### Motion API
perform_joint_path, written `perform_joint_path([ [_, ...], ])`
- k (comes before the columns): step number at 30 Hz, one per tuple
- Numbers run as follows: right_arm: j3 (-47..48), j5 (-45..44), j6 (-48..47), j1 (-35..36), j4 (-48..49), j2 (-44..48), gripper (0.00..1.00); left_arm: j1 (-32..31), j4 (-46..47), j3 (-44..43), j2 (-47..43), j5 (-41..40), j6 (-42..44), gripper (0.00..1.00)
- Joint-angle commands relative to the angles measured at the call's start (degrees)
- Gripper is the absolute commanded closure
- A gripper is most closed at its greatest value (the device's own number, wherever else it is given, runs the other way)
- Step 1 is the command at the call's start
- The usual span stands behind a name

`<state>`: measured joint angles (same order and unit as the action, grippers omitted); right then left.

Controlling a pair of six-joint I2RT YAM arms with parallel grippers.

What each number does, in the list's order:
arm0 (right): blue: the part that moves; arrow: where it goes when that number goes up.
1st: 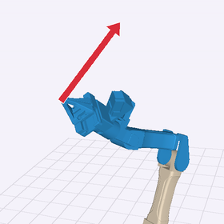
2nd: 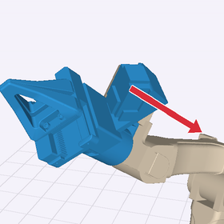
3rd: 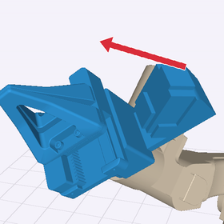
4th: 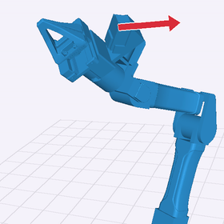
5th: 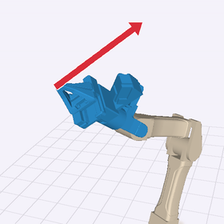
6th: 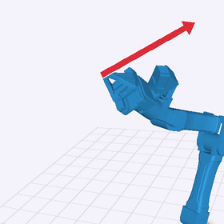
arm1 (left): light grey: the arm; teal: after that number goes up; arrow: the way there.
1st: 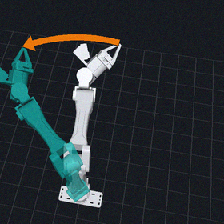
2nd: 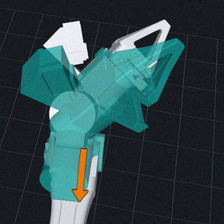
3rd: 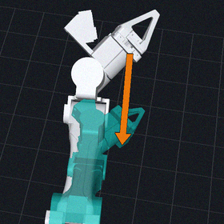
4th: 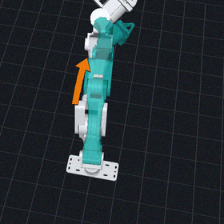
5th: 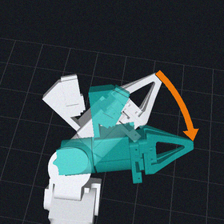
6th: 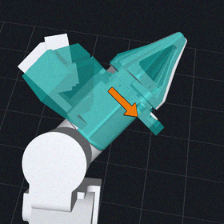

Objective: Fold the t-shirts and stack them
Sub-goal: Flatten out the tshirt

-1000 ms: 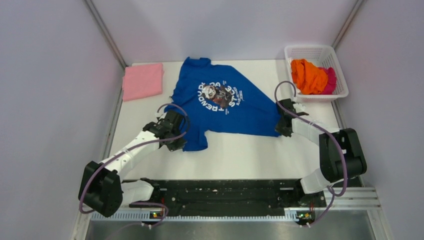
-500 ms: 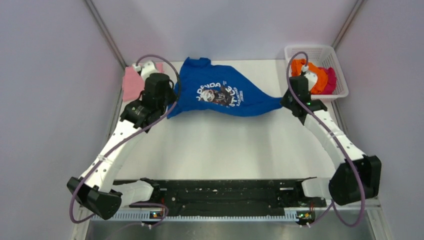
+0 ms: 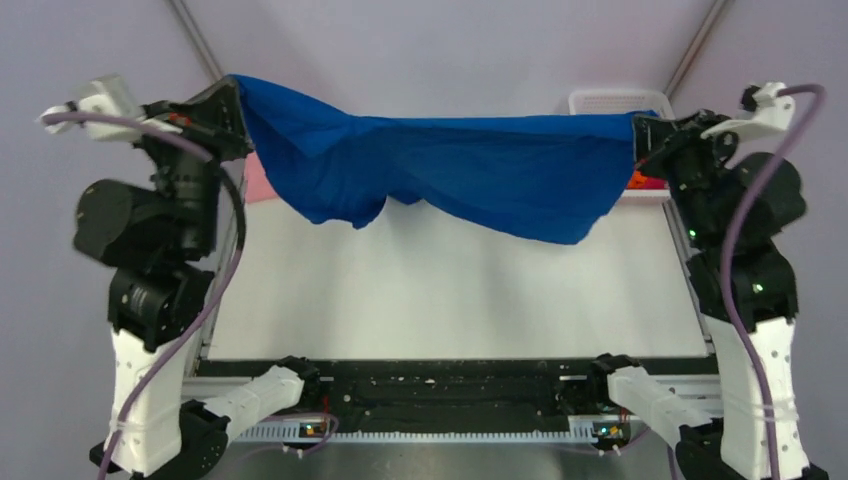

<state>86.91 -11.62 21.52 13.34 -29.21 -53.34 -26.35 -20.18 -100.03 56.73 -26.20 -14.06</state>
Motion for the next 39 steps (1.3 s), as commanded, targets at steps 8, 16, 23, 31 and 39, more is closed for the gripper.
perform_joint_path([
  [8, 11.4, 15.6, -2.0, 0.4, -2.0, 9.9, 1.0, 0.1, 4.6, -19.3, -2.3, 17.9, 9.0, 1.0],
  [16, 11.9, 15.7, -2.0, 0.4, -1.9, 8.9, 1.0, 0.1, 6.3, -21.9, 1.9, 14.2, 12.0, 1.0],
  [23, 2.7, 2.9, -1.9, 0.4, 1.0, 4.2, 1.0, 0.1, 12.4, -12.3, 10.5, -3.3, 17.8, 1.0],
  [31, -13.2, -12.4, 0.6, -0.2, 5.6, -13.4, 0.99, 11.9, 10.1, -1.8, 32.8, -4.5, 6.4, 0.98],
  [39, -7.1, -4.8, 2.1, -3.8, 13.4, -49.1, 0.52, 15.3, -2.6, -22.3, 67.7, 6.6, 0.3, 0.17],
])
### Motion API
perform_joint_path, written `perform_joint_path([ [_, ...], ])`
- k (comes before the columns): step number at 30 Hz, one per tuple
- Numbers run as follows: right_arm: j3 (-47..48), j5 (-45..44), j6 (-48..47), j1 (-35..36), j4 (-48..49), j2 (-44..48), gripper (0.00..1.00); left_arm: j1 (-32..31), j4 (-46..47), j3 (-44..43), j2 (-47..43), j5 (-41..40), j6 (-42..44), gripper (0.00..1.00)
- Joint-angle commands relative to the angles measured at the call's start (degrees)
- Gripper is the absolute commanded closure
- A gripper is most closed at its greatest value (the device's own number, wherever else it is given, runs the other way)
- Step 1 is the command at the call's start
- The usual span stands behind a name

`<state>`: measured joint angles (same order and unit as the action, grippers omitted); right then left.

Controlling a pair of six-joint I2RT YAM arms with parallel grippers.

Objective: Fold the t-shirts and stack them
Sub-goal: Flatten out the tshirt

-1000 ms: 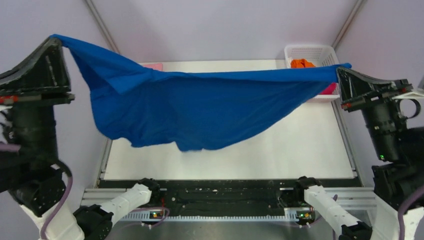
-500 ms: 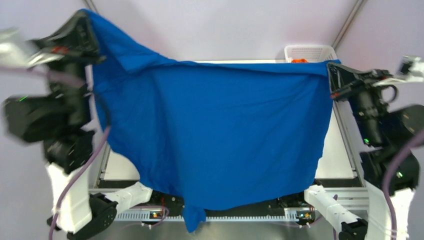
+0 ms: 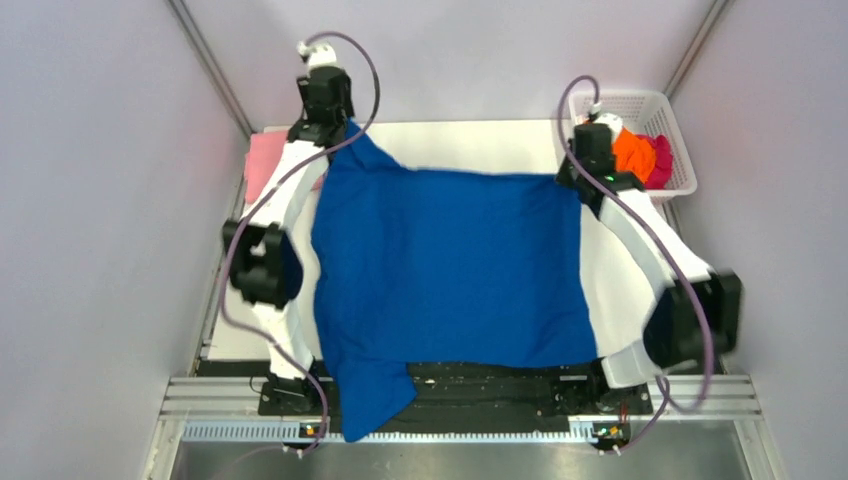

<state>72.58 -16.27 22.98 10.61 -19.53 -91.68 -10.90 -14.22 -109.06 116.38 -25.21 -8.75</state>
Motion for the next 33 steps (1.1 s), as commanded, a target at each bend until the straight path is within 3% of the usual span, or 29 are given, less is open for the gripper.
perform_joint_path([
  [1, 10.0, -0.7, 0.4, -1.1, 3.1, -13.1, 0.22, -0.2, -10.2, -15.6, 10.4, 6.5, -5.8, 0.12],
  [2, 12.2, -0.8, 0.1, -1.1, 2.4, -14.9, 0.04, -0.2, -10.6, -16.5, 11.6, 7.1, -6.2, 0.08],
  [3, 14.0, -0.6, -0.3, -1.1, 1.8, -15.9, 0.02, -0.2, -10.2, -16.0, 11.3, 7.8, -6.7, 0.05],
  [9, 12.0, 2.3, -1.9, -0.2, 2.2, -12.8, 0.01, -0.2, -4.7, -1.2, 1.1, 10.2, -11.2, 0.01],
  [14, 5.3, 6.9, -2.5, 1.8, 2.5, -8.3, 0.01, -0.2, -3.9, 10.3, -5.8, 17.6, -17.6, 0.01],
  [19, -2.3, 13.5, -0.9, 2.4, 6.4, -5.2, 0.01, -0.5, 0.3, 18.7, -6.7, 27.8, -23.9, 0.01],
  [24, -5.3, 18.8, 0.3, 2.6, 8.4, -5.7, 0.01, -0.4, 0.2, 17.5, -1.4, 30.2, -28.0, 0.01],
  [33, -5.7, 18.7, 0.6, 2.6, 7.7, -8.2, 0.01, -0.4, -3.2, 13.7, 5.6, 20.4, -34.0, 0.22],
])
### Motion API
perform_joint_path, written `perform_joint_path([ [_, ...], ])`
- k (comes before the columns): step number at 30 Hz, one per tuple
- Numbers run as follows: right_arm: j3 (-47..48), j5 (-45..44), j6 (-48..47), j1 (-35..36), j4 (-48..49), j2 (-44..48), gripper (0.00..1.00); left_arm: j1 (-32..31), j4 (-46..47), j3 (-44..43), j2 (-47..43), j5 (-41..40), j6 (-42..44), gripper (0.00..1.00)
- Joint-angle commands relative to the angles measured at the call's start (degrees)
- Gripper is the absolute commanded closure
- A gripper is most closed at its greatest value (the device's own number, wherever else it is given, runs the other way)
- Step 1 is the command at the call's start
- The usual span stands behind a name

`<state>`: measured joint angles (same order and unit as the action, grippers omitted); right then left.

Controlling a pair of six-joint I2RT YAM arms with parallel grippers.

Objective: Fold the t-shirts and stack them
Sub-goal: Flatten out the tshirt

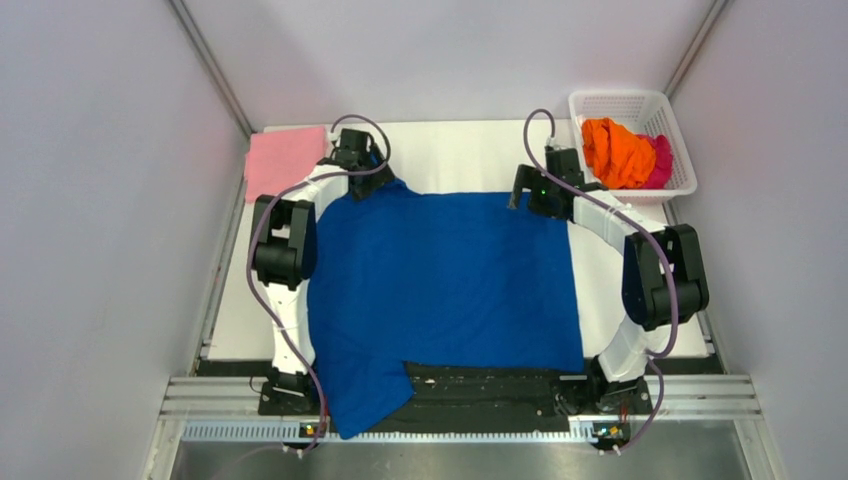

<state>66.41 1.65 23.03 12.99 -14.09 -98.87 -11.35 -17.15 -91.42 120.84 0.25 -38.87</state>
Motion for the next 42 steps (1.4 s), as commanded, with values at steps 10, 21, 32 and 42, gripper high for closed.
perform_joint_path([
  [10, 0.3, 0.3, -0.3, 0.3, 0.9, -2.9, 0.01, 0.1, 0.5, -6.2, 5.2, -6.5, -6.8, 0.42],
  [21, 0.6, -1.5, -2.1, 0.2, -1.2, -3.5, 0.01, 0.0, 0.5, -11.2, 8.9, -7.3, -8.2, 0.73],
  [32, 1.1, -4.1, -2.4, 0.2, -2.1, -4.2, 0.01, -1.4, 1.7, -15.7, 10.4, -7.6, -6.8, 1.0],
  [42, 2.1, -4.9, -2.1, 0.1, -1.6, -4.1, 0.01, -3.4, 6.7, -36.9, 23.4, 1.5, -3.6, 0.74],
])
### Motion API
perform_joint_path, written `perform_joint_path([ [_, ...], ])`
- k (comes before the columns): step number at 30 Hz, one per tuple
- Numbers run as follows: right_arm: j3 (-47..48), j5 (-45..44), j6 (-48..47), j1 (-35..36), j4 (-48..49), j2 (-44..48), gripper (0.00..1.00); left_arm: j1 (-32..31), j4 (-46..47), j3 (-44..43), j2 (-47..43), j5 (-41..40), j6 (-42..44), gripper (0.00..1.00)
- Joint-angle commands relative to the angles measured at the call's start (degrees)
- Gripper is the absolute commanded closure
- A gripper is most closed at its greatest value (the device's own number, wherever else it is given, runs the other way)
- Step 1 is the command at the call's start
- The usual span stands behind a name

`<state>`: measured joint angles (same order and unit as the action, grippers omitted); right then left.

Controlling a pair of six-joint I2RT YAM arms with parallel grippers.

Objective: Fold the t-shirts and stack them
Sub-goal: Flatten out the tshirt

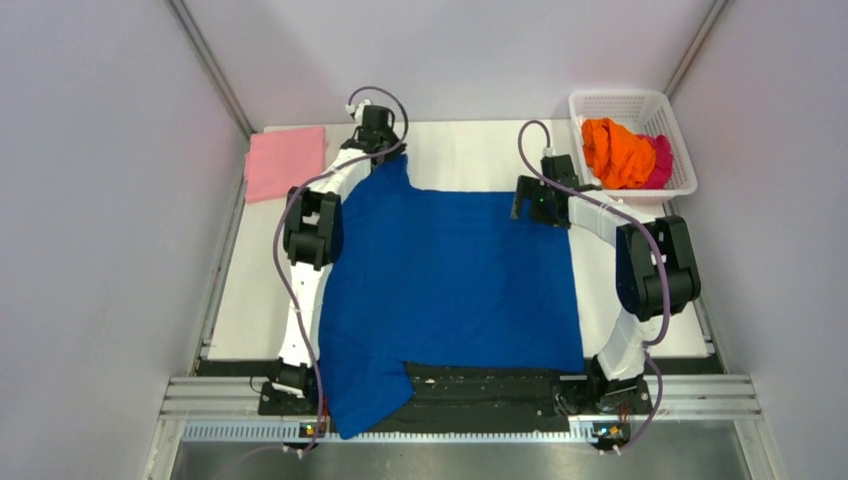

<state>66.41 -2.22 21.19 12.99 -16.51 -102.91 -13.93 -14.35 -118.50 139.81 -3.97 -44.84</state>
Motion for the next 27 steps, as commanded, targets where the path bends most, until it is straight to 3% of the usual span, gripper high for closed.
perform_joint_path([
  [1, 2.2, -1.1, -0.1, 0.1, 0.9, 0.1, 0.01, -0.9, 3.6, -12.0, 4.9, 6.7, 2.9, 0.61],
  [3, 2.2, -1.0, 0.0, 0.2, 1.2, 0.4, 0.01, -1.2, 4.1, -12.8, 3.8, 7.3, 5.8, 0.18],
  [4, 2.1, -1.0, 0.1, 0.2, 1.4, 0.5, 0.01, -1.4, 4.3, -12.5, 2.7, 7.3, 7.8, 0.04],
  [5, 2.1, -0.9, 0.2, 0.2, 1.6, 0.6, 0.01, -1.5, 3.9, -12.1, 1.3, 7.0, 9.6, 0.01],
  [8, 2.1, -0.9, 0.4, 0.1, 1.6, 0.9, 0.01, -1.5, 1.0, -8.4, -4.4, 6.6, 13.4, 0.01],
  [14, 1.6, -0.9, 1.0, 0.2, 1.8, 2.3, 0.01, -1.5, 5.2, 16.0, -21.7, 2.0, 13.4, 0.01],
  [17, 0.7, -1.0, 1.1, 0.2, 2.2, 2.9, 0.01, -1.5, 6.2, 23.1, -25.0, -0.2, 10.8, 0.01],
  [23, -0.8, -1.1, 1.1, 0.2, 2.1, 4.1, 0.01, -1.1, 8.9, 24.6, -21.2, 1.8, 5.8, 0.01],
  [27, -1.6, -1.1, 1.0, 0.1, 2.1, 4.3, 0.01, -0.9, 10.0, 21.0, -15.9, 2.4, 3.4, 0.01],
])
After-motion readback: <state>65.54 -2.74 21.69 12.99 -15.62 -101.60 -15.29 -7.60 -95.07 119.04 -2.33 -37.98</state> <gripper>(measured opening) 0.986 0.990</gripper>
